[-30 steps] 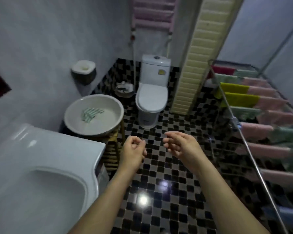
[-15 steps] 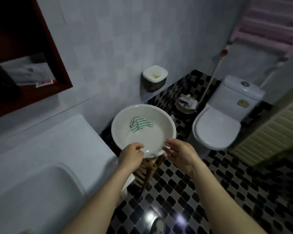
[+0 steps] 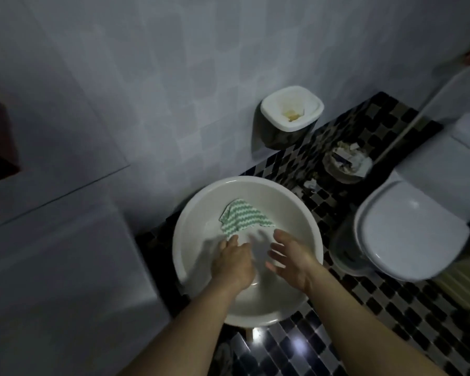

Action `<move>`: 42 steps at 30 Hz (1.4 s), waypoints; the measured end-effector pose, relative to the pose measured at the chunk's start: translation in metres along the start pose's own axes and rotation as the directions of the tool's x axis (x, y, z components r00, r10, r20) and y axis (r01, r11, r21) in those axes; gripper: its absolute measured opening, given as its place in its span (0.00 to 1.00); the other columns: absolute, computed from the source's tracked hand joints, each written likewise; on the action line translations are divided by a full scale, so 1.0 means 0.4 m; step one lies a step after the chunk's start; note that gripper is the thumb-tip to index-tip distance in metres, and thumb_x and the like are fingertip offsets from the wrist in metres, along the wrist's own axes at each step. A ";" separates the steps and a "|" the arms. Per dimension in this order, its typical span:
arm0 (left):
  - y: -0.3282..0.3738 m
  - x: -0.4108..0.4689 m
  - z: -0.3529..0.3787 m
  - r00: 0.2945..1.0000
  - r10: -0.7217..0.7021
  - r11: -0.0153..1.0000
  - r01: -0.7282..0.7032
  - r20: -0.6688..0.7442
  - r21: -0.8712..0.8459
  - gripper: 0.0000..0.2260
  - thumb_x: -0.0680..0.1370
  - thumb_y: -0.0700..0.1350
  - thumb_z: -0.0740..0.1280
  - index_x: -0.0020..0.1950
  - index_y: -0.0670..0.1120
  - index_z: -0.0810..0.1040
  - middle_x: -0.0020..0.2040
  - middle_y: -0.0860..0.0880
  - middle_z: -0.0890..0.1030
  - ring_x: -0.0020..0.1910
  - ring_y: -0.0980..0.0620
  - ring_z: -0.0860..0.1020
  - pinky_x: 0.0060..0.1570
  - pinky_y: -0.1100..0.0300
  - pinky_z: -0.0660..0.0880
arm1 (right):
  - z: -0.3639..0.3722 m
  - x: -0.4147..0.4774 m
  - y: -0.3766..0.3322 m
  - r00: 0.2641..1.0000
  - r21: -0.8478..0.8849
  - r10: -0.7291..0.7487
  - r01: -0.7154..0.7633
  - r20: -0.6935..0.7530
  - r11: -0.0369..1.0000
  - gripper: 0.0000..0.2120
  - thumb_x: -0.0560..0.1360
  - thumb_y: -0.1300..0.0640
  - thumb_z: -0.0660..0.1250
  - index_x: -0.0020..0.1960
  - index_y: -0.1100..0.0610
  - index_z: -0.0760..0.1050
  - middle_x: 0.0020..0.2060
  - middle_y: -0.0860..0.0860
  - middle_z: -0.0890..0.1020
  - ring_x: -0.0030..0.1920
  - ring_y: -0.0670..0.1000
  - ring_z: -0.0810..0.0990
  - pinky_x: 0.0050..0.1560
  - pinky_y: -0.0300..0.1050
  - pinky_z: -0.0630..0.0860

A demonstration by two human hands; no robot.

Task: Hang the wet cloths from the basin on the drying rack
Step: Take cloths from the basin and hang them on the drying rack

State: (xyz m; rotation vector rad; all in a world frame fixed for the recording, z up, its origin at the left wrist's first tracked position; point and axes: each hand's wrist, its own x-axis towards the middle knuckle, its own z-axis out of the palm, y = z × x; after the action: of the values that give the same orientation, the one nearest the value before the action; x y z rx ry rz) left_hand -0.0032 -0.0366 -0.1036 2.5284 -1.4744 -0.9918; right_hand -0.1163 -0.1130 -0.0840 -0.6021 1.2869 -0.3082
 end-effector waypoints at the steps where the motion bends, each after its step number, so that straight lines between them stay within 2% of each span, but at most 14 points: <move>1: -0.005 0.049 0.012 1.000 -0.005 0.999 0.005 0.000 0.035 0.21 0.79 0.45 0.60 0.73 0.50 0.65 0.77 0.47 0.56 0.75 0.44 0.54 0.72 0.52 0.60 | 0.003 0.034 -0.010 1.000 -0.024 0.001 -0.001 -0.006 1.000 0.12 0.80 0.54 0.61 0.63 0.51 0.73 0.55 0.54 0.76 0.51 0.52 0.76 0.59 0.55 0.74; 3: -0.012 0.106 0.026 0.999 -0.031 0.995 0.033 -0.017 0.090 0.22 0.78 0.45 0.61 0.72 0.51 0.64 0.78 0.47 0.52 0.75 0.43 0.53 0.71 0.50 0.60 | 0.009 0.062 -0.022 1.000 -0.032 0.016 -0.016 0.005 0.999 0.17 0.81 0.54 0.60 0.69 0.51 0.69 0.56 0.54 0.76 0.53 0.52 0.76 0.58 0.55 0.75; 8: -0.020 0.206 0.048 0.996 -0.080 0.993 0.083 -0.034 0.080 0.27 0.78 0.43 0.61 0.76 0.50 0.58 0.79 0.52 0.46 0.76 0.44 0.49 0.71 0.46 0.57 | 0.022 0.145 -0.057 0.997 0.059 0.072 -0.071 -0.016 0.996 0.12 0.80 0.60 0.60 0.63 0.51 0.72 0.55 0.56 0.73 0.57 0.55 0.73 0.29 0.44 0.79; 12: -0.033 0.252 0.068 0.988 -0.069 0.963 0.031 -0.136 -0.268 0.17 0.75 0.41 0.64 0.65 0.47 0.76 0.66 0.47 0.76 0.65 0.46 0.73 0.63 0.54 0.71 | 0.037 0.185 -0.052 0.994 0.112 0.106 -0.108 0.017 0.988 0.18 0.79 0.65 0.58 0.64 0.49 0.70 0.48 0.54 0.74 0.49 0.52 0.74 0.35 0.50 0.80; 15: -0.018 0.230 0.014 0.971 -0.240 0.469 0.128 0.013 -0.874 0.10 0.74 0.34 0.66 0.41 0.46 0.83 0.40 0.46 0.84 0.40 0.49 0.82 0.40 0.64 0.77 | 0.039 0.194 -0.049 0.987 0.196 0.130 -0.146 0.096 0.970 0.23 0.78 0.63 0.60 0.69 0.45 0.65 0.50 0.54 0.77 0.52 0.53 0.77 0.51 0.58 0.80; 17: -0.008 0.194 -0.037 0.973 -0.169 0.072 0.169 0.155 -0.983 0.12 0.77 0.32 0.62 0.38 0.44 0.79 0.37 0.44 0.83 0.35 0.49 0.80 0.35 0.61 0.77 | 0.041 0.178 -0.049 0.975 0.194 0.152 -0.183 0.163 0.964 0.17 0.77 0.54 0.63 0.66 0.49 0.70 0.51 0.54 0.79 0.50 0.53 0.80 0.56 0.56 0.77; 20: 0.003 0.146 -0.090 0.983 -0.003 -0.108 0.180 0.181 -0.978 0.14 0.79 0.32 0.55 0.40 0.43 0.75 0.40 0.42 0.83 0.35 0.47 0.81 0.34 0.59 0.78 | 0.036 0.145 -0.050 0.945 0.177 0.138 -0.196 0.296 0.964 0.19 0.77 0.46 0.62 0.60 0.57 0.76 0.51 0.56 0.81 0.48 0.54 0.81 0.49 0.49 0.79; 25: 0.024 0.058 -0.163 0.987 0.095 -0.004 0.130 0.129 -0.991 0.03 0.77 0.38 0.67 0.47 0.43 0.80 0.44 0.43 0.83 0.40 0.50 0.82 0.40 0.58 0.81 | -0.005 0.074 -0.068 0.901 0.180 -0.010 -0.075 0.434 0.981 0.21 0.77 0.53 0.65 0.66 0.64 0.74 0.63 0.64 0.76 0.59 0.59 0.77 0.61 0.54 0.75; 28: -0.013 0.005 -0.178 0.940 0.259 0.549 0.046 0.222 -0.834 0.16 0.69 0.43 0.76 0.55 0.55 0.80 0.52 0.51 0.82 0.49 0.50 0.82 0.53 0.54 0.79 | -0.044 0.009 -0.098 0.889 -0.064 -0.069 0.110 0.453 0.992 0.19 0.74 0.69 0.65 0.64 0.63 0.75 0.58 0.62 0.80 0.55 0.56 0.80 0.56 0.49 0.79; 30: -0.019 -0.032 -0.185 0.941 0.244 0.778 -0.046 0.234 -0.626 0.14 0.70 0.45 0.77 0.50 0.61 0.80 0.51 0.53 0.83 0.50 0.50 0.82 0.55 0.52 0.78 | -0.056 -0.037 -0.126 0.892 -0.506 -0.099 0.339 0.441 0.793 0.23 0.73 0.74 0.64 0.64 0.59 0.76 0.54 0.54 0.83 0.54 0.50 0.80 0.56 0.44 0.79; 32: -0.010 -0.069 -0.197 0.969 0.208 0.756 -0.073 0.132 -0.650 0.04 0.74 0.48 0.73 0.43 0.59 0.83 0.42 0.54 0.84 0.43 0.53 0.82 0.52 0.55 0.77 | -0.065 -0.072 -0.144 0.896 -0.754 -0.147 0.434 0.420 0.492 0.25 0.72 0.72 0.67 0.66 0.56 0.75 0.57 0.48 0.81 0.59 0.46 0.78 0.64 0.43 0.73; 34: 0.006 -0.115 -0.212 0.981 0.189 0.722 -0.115 0.034 -0.682 0.08 0.77 0.51 0.69 0.39 0.55 0.84 0.34 0.55 0.82 0.35 0.56 0.79 0.44 0.60 0.74 | -0.082 -0.123 -0.147 0.886 -0.765 -0.276 0.461 0.372 0.449 0.18 0.73 0.68 0.69 0.60 0.53 0.80 0.54 0.46 0.83 0.57 0.45 0.79 0.63 0.42 0.73; 38: 0.039 -0.194 -0.230 0.989 0.149 0.568 -0.097 -0.015 -0.818 0.14 0.79 0.51 0.64 0.44 0.42 0.83 0.42 0.41 0.85 0.45 0.40 0.83 0.53 0.47 0.77 | -0.132 -0.205 -0.125 0.814 -0.596 -0.522 0.557 0.255 0.578 0.04 0.73 0.57 0.72 0.47 0.55 0.84 0.51 0.50 0.82 0.53 0.46 0.79 0.55 0.41 0.74; 42: 0.075 -0.270 -0.233 0.965 0.247 0.454 -0.039 0.083 -0.890 0.15 0.72 0.56 0.68 0.50 0.46 0.83 0.49 0.43 0.85 0.49 0.46 0.82 0.57 0.48 0.75 | -0.143 -0.311 -0.099 0.904 -0.063 -0.303 0.336 0.303 0.940 0.07 0.79 0.58 0.64 0.48 0.59 0.79 0.46 0.55 0.83 0.47 0.51 0.82 0.42 0.44 0.81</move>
State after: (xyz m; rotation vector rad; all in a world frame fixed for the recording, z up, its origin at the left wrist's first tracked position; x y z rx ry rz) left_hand -0.0116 0.0087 0.0347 1.5188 -0.7768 -1.4967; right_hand -0.2001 -0.0927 0.0297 -0.9255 0.9239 -0.4029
